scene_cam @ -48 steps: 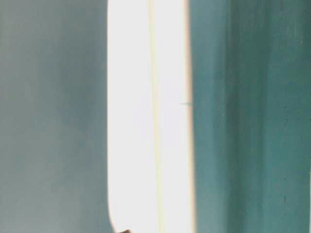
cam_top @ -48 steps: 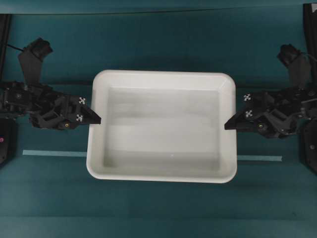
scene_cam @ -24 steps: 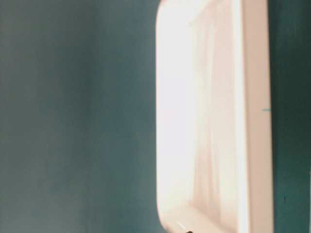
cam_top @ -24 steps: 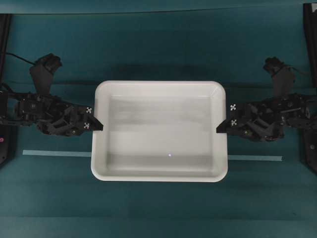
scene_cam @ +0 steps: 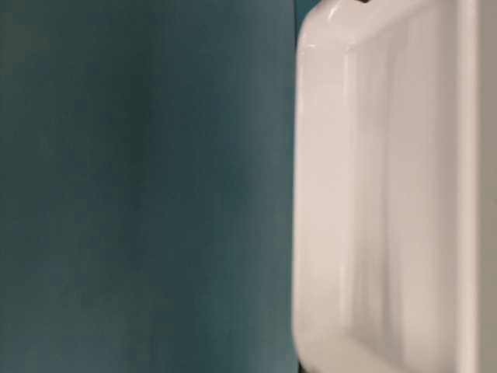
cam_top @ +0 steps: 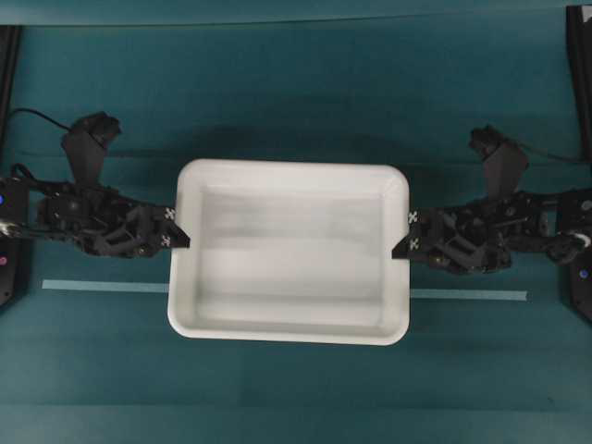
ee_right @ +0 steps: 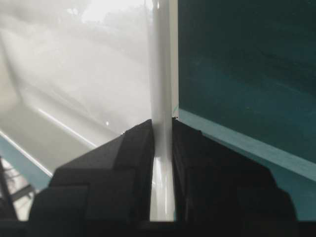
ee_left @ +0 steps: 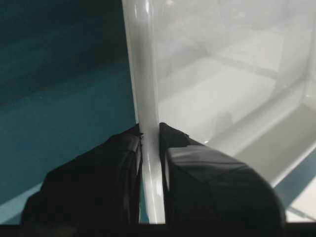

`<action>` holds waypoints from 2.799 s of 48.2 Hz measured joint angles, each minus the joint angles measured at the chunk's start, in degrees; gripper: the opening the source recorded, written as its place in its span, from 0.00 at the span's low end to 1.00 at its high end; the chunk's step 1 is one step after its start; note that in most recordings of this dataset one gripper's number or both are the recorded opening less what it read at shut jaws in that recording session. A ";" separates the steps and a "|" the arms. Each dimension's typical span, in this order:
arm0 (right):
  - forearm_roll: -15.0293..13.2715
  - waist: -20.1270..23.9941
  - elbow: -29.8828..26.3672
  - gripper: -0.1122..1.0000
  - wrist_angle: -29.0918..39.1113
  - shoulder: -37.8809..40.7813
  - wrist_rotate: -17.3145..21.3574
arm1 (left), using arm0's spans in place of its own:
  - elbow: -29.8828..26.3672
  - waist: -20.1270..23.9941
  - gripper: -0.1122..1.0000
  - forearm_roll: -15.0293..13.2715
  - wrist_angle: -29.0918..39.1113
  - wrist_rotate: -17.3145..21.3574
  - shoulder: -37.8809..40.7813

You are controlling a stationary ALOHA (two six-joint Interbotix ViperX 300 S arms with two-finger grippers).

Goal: Lift the white case with both hands.
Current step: 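Lower the held tray back down onto the table with both grippers, then open both grippers and release the tray rims, moving outward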

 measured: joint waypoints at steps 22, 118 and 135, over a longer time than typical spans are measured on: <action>0.00 0.44 0.00 0.19 -0.62 4.13 0.00 | -0.09 0.09 0.16 -0.09 -1.67 0.00 6.15; 0.18 -3.08 1.05 0.91 5.54 -6.24 -3.69 | 0.53 0.18 0.89 0.00 -1.14 -3.34 -0.44; 0.09 -5.19 0.00 0.91 10.20 -16.44 -9.76 | -0.18 0.18 0.88 0.00 -0.88 7.91 -9.58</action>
